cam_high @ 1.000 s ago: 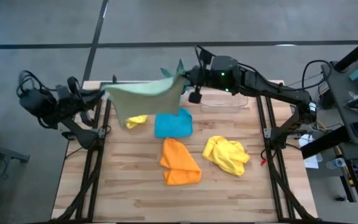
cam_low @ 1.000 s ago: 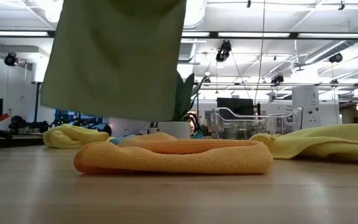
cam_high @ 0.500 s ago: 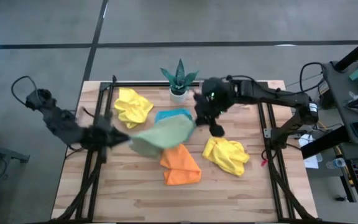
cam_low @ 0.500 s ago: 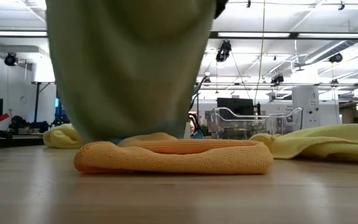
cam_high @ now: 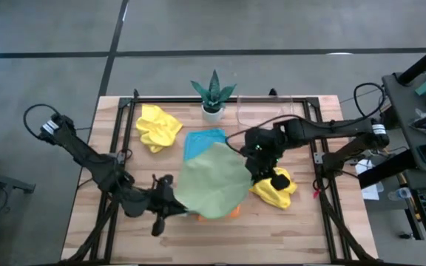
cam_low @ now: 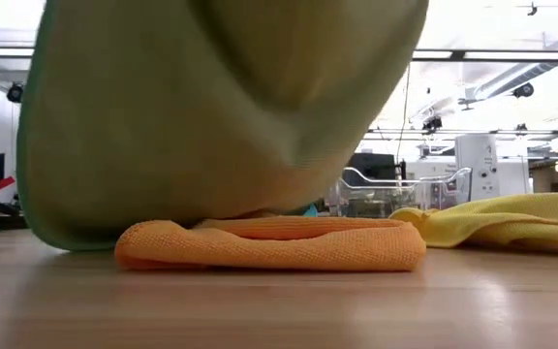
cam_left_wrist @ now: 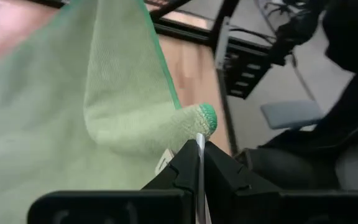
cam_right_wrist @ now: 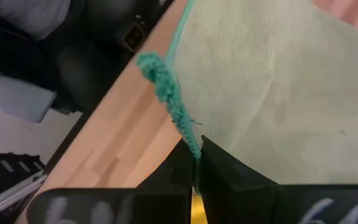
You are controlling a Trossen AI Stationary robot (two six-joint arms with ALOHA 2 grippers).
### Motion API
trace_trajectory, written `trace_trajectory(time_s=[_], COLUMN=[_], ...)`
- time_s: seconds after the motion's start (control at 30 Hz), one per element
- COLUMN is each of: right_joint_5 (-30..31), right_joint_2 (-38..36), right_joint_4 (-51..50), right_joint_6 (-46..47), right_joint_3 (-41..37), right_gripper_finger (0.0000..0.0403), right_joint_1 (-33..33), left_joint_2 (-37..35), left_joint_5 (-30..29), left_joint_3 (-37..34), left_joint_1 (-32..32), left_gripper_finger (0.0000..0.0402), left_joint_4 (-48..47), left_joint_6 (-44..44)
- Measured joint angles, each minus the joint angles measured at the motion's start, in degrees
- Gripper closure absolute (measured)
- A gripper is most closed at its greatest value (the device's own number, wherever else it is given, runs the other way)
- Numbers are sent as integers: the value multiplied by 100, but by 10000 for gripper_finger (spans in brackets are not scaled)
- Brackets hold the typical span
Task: Fold microfiber towels
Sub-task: Fold the green microfiber towel
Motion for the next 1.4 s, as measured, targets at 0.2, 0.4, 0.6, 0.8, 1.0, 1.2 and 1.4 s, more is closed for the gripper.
trace_trajectory(time_s=[0.2,0.4,0.6,0.8,1.0,1.2,1.4], right_joint_5=[2,13,22,63,65,65,455], right_joint_2=[-437,-950,-1242,-1399,-1419,-1421,-1413], right_joint_4=[935,1727,2286,2601,2944,3616,4734], right_joint_6=[342,577,762,842,925,978,1006], right_joint_3=[-597,-1169,-1603,-1973,-2204,-2414,-2284], right_gripper_finger=[394,394,394,394,394,394,394], right_joint_1=[367,603,651,651,651,651,638], left_joint_2=[478,519,503,502,501,475,25], left_joint_5=[381,658,630,618,559,508,100], left_joint_3=[88,137,136,134,134,130,174], left_joint_1=[-29,-61,-62,-62,-62,-62,-68], left_gripper_finger=[401,401,401,401,401,401,401], left_joint_4=[387,417,474,498,494,488,472], left_joint_6=[-38,-478,-433,-430,-421,-286,604])
